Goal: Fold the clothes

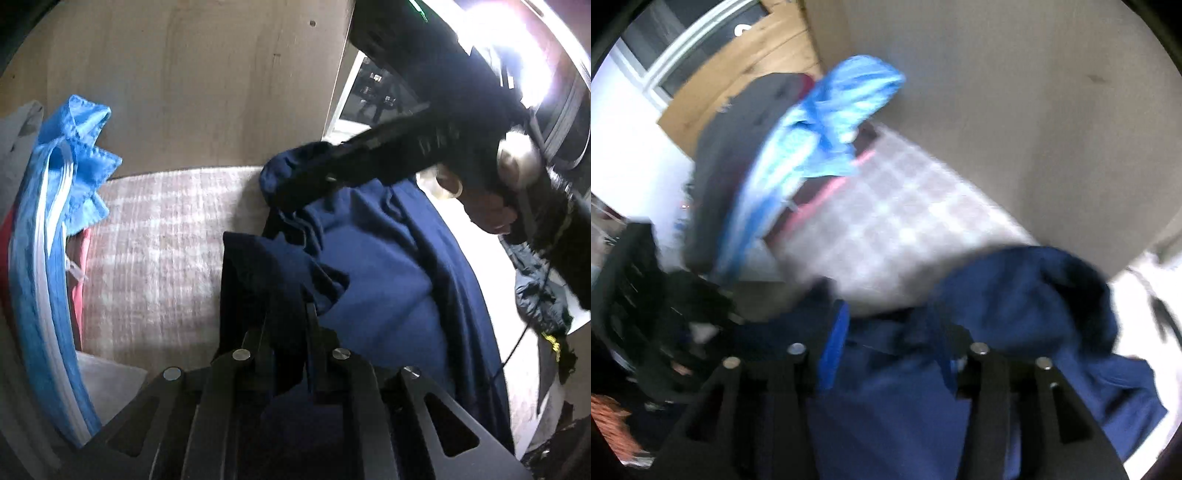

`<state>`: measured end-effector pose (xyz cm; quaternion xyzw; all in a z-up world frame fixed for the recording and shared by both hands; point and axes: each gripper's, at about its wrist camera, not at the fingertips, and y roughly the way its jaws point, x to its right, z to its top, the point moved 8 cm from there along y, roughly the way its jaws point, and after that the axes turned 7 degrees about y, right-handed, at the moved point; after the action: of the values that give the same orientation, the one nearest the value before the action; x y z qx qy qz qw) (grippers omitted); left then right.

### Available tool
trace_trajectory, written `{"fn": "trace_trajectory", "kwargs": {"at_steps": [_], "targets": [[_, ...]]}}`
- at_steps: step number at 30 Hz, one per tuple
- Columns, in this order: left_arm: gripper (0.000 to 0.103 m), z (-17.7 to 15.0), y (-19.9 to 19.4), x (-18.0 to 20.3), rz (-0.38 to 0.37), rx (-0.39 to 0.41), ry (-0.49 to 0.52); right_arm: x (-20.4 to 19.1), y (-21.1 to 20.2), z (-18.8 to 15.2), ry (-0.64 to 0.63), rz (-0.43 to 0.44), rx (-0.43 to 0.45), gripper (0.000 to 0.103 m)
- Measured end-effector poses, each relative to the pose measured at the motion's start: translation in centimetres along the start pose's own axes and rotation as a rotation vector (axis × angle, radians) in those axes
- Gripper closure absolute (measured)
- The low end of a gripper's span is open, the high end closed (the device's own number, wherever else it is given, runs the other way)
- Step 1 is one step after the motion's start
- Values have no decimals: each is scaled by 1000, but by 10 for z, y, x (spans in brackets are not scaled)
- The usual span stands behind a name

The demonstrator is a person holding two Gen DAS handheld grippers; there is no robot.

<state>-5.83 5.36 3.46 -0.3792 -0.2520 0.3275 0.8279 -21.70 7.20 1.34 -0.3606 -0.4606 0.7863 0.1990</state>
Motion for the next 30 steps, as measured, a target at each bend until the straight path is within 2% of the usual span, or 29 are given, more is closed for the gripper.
{"fn": "trace_trajectory", "kwargs": {"at_steps": [2,6,7,8,9,10,13,19,21,23,25,26,27,28,30], "targets": [[92,-1,1,-2,16,13,5,-12,19,0,9,21,-49,57],[92,12,-13,-16,84,54,3,-28,53,-16,-35,-1,-124,57],[92,16,-17,-20,101,65,3,-32,59,-21,-54,-1,-137,62],[92,19,-21,-24,118,75,2,-38,60,-24,-74,14,-132,71],[92,23,-24,-27,134,85,2,-43,58,-24,-86,30,-117,96],[92,26,-28,-31,151,96,1,-47,54,-22,-91,37,-103,99],[93,36,-40,-42,202,127,0,-58,35,1,-130,21,-3,99],[93,55,-62,-67,300,184,-2,-98,-19,93,-181,64,238,99],[93,55,-63,-71,303,191,9,-108,-30,102,-207,69,272,99],[92,44,-55,-58,270,179,79,-99,-35,81,-209,50,249,99],[88,23,-34,-35,236,113,205,-77,-38,47,-190,21,196,95],[87,9,-18,-24,237,51,277,-54,-39,28,-143,-13,169,91],[87,-5,-4,-16,237,-9,331,-31,-43,15,-83,-58,157,76],[87,-15,4,-11,232,-46,348,-6,-46,2,-2,-96,153,66],[83,-29,8,-8,213,-75,339,21,-51,-7,113,-88,162,66]]}}
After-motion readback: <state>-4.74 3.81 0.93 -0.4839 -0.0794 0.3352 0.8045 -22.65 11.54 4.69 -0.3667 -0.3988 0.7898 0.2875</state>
